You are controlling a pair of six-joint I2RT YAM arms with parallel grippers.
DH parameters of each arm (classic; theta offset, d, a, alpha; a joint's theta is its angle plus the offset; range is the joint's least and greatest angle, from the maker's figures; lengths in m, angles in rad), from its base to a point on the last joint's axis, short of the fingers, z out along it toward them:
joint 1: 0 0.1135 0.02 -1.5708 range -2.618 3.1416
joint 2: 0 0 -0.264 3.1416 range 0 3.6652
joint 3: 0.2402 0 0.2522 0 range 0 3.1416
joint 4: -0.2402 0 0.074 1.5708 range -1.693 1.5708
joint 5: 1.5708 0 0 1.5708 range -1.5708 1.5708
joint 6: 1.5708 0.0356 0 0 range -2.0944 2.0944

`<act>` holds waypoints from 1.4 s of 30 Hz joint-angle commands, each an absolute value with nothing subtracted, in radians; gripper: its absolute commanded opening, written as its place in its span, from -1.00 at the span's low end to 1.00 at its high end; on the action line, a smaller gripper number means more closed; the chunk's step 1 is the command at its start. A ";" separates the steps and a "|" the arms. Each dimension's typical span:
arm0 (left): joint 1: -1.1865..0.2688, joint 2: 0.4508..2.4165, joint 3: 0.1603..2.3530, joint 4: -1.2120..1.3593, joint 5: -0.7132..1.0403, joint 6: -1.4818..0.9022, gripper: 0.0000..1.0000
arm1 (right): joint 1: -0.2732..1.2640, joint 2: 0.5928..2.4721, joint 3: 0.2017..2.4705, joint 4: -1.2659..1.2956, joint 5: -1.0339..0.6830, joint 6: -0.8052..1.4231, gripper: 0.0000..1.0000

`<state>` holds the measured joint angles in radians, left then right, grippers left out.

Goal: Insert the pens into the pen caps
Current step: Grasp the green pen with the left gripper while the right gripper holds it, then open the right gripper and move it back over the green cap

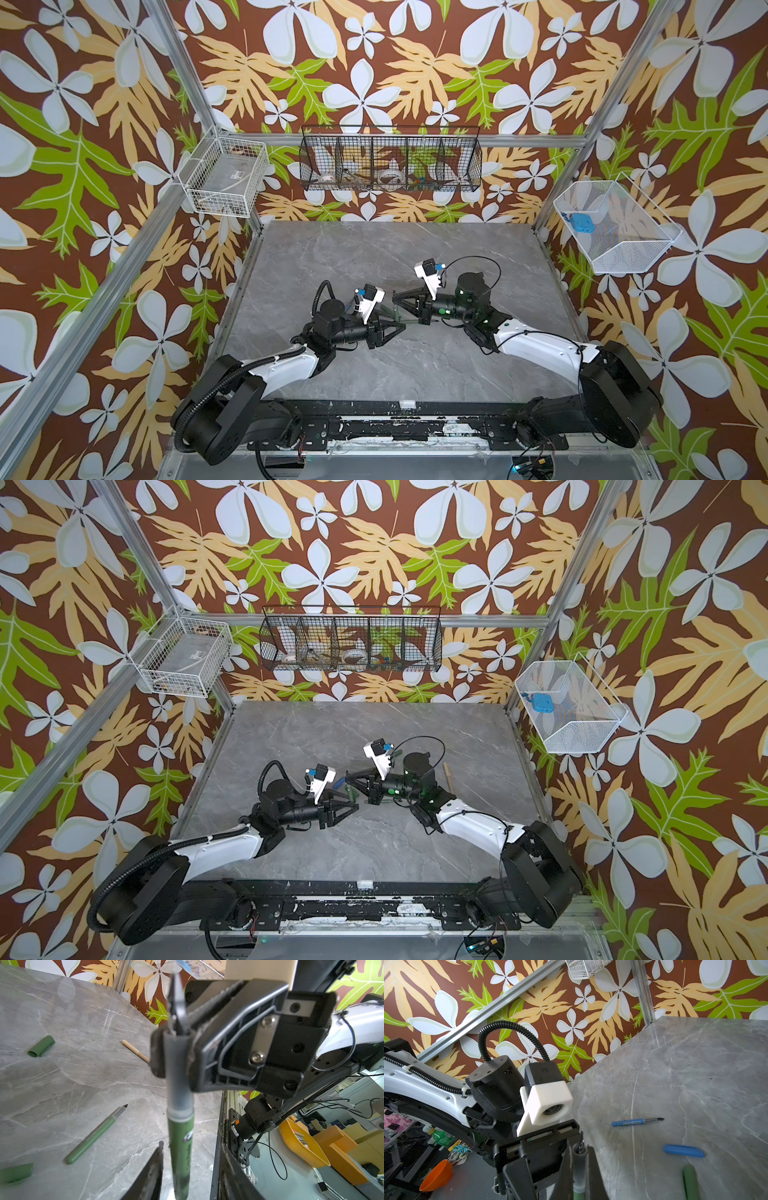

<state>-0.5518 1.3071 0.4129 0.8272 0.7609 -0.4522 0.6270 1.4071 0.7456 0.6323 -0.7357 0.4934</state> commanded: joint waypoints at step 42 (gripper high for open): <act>-0.548 1.101 0.461 0.444 0.266 -0.271 -1.00 | 0.595 1.713 1.161 -0.156 -0.406 0.234 0.09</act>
